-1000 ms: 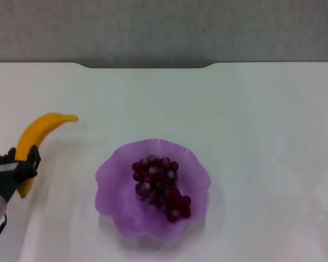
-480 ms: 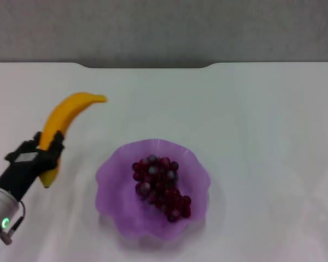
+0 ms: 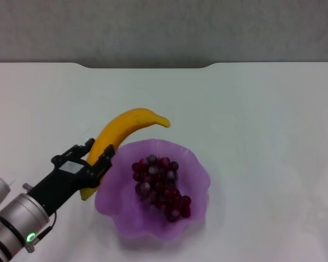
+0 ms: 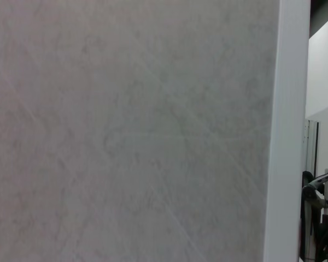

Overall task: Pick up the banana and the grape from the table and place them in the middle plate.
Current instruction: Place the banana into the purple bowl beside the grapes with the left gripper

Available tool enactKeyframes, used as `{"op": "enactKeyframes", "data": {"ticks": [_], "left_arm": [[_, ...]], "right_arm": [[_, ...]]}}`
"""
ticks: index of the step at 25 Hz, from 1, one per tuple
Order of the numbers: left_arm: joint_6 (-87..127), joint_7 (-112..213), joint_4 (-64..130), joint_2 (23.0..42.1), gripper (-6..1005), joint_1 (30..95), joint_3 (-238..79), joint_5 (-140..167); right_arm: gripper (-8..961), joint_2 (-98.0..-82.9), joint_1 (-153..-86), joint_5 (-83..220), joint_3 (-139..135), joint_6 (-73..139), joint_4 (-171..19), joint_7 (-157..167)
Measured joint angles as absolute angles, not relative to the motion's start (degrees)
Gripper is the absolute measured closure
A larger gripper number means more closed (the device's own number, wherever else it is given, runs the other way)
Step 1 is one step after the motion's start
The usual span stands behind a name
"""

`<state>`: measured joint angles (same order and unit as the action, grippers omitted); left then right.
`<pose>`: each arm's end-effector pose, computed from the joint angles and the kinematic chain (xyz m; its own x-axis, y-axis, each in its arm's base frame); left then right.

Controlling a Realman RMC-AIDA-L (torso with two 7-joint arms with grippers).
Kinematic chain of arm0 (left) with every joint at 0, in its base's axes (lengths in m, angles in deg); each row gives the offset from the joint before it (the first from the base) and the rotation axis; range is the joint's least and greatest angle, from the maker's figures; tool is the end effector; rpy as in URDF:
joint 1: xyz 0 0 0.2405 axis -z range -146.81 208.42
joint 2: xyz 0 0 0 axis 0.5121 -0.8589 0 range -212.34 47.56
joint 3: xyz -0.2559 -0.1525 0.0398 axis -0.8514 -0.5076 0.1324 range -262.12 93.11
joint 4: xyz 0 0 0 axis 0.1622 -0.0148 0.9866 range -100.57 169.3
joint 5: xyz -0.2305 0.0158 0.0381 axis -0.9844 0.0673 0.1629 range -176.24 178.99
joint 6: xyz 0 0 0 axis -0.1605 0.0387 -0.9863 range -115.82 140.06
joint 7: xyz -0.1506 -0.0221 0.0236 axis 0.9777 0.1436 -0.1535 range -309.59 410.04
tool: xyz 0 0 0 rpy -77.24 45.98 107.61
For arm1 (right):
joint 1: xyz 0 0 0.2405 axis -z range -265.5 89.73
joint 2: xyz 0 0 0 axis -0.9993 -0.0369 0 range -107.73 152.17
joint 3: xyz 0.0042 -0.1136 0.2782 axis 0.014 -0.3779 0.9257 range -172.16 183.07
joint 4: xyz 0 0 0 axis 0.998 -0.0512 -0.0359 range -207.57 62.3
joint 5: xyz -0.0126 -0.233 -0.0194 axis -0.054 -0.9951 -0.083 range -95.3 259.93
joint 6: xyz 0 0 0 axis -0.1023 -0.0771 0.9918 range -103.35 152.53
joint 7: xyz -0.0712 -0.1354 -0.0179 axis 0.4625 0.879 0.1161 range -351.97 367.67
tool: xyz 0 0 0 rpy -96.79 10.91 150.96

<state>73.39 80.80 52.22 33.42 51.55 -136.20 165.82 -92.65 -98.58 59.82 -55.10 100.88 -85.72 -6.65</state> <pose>-0.3542 0.3414 -0.0970 0.6223 0.1780 0.7623 0.7171 -0.5202 -0.4639 0.4573 0.2887 0.0585 0.8105 0.1479 -0.5667 -0.5763 0.0288 -0.8167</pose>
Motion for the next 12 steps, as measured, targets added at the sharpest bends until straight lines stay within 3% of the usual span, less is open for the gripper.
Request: {"op": "enactKeyframes", "data": {"ticks": [12], "left_arm": [[72.10,78.41,51.80,33.93,509,54.37,-130.96,165.93]], "right_arm": [[953,-92.65,-99.14,59.82,-55.10,100.10,-85.73,-6.64]]}}
